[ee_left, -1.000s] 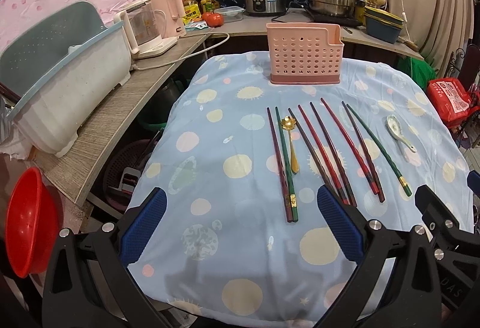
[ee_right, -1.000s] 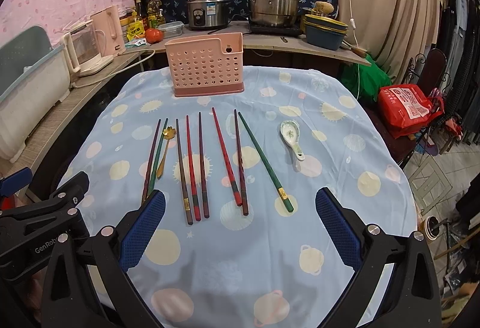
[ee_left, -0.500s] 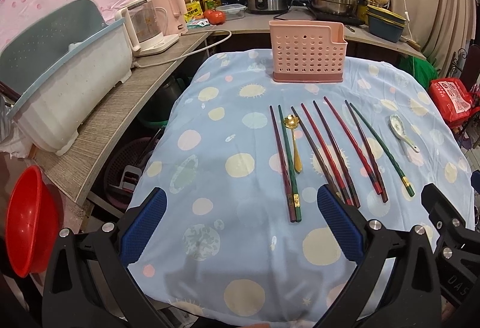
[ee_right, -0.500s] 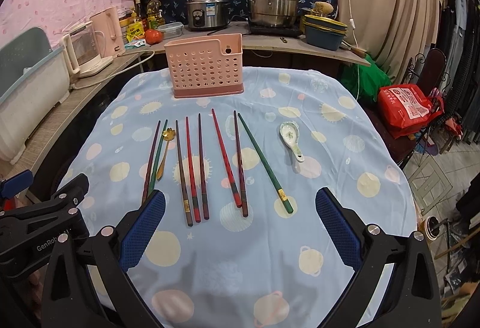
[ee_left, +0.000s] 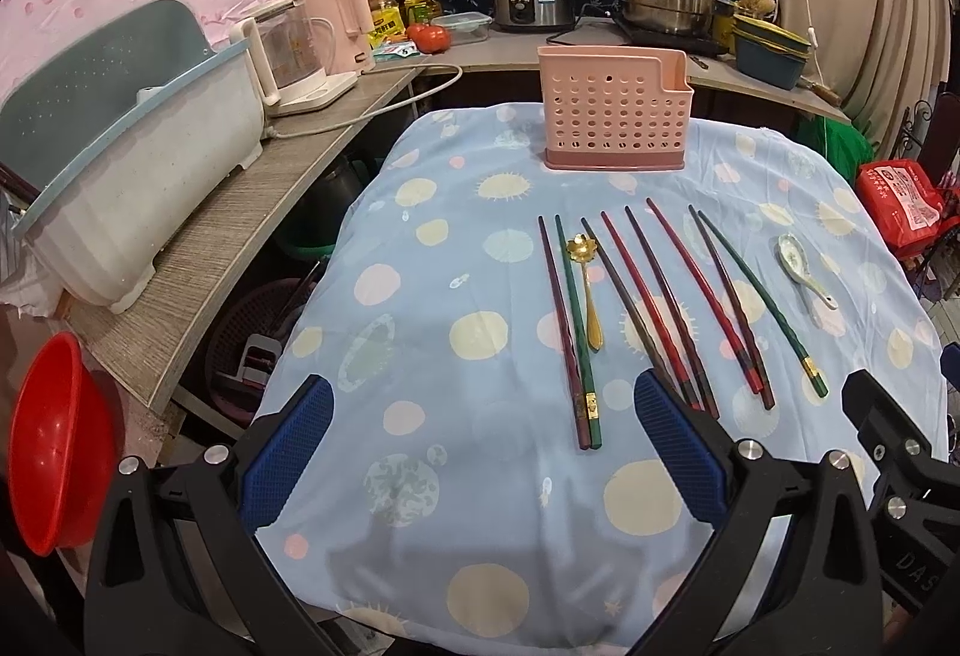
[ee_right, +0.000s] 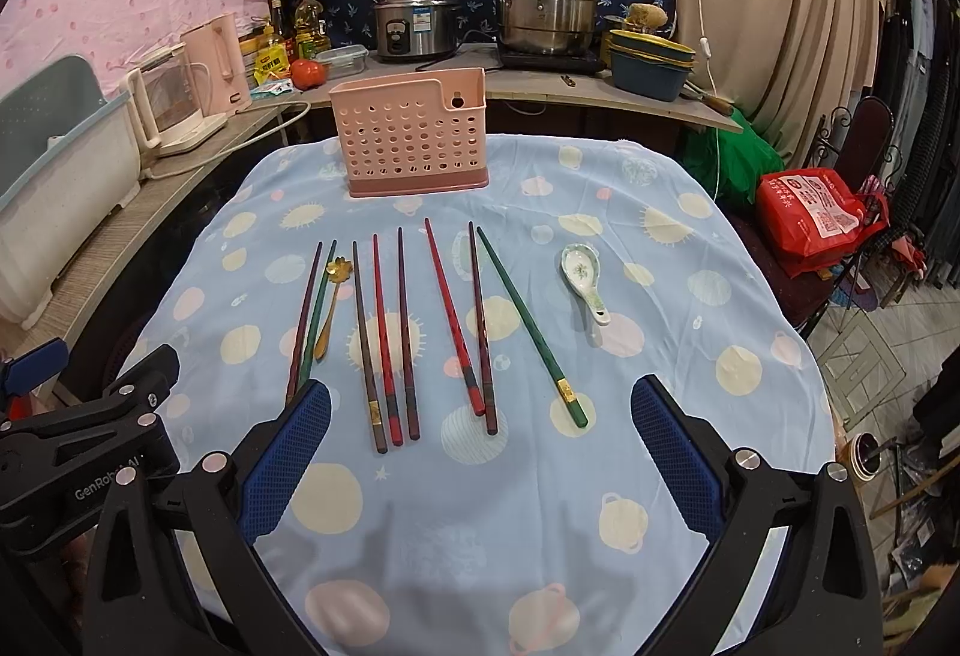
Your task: Organize utensils
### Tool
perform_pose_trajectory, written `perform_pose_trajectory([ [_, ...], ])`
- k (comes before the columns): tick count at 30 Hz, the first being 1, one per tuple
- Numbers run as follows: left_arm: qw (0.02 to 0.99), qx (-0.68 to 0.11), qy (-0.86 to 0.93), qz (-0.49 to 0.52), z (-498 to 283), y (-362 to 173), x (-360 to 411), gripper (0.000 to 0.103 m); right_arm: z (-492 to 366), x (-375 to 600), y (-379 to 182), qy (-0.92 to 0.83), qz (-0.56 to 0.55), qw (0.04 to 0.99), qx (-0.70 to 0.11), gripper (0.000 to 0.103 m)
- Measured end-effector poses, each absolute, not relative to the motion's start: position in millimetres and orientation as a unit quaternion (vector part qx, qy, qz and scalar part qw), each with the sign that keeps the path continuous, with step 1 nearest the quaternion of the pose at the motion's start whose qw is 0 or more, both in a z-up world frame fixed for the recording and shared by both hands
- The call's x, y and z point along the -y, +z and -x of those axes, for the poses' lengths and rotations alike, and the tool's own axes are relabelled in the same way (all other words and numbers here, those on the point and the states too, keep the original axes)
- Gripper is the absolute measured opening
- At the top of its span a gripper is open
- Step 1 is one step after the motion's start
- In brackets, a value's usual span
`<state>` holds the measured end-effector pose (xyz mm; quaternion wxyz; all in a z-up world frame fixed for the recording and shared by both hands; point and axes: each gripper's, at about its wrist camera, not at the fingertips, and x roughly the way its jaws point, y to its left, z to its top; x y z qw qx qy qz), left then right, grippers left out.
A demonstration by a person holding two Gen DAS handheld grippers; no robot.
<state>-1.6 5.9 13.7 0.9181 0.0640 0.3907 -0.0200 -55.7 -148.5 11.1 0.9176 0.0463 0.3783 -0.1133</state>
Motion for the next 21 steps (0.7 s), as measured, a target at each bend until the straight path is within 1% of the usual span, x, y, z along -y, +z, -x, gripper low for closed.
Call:
perform_pose_trajectory([
  [8,0.924,-0.377,-0.016,-0.066,4.4,14.6,-5.3,0.096,55.1,148.3,11.5,-0.114,-0.046,0.918,-0.378,0.096],
  [21,0.921,-0.382,-0.023,-0.066,6.0,14.5,-2.7,0.096,54.9,147.9,11.6,-0.113,-0.046,0.918,-0.378,0.096],
])
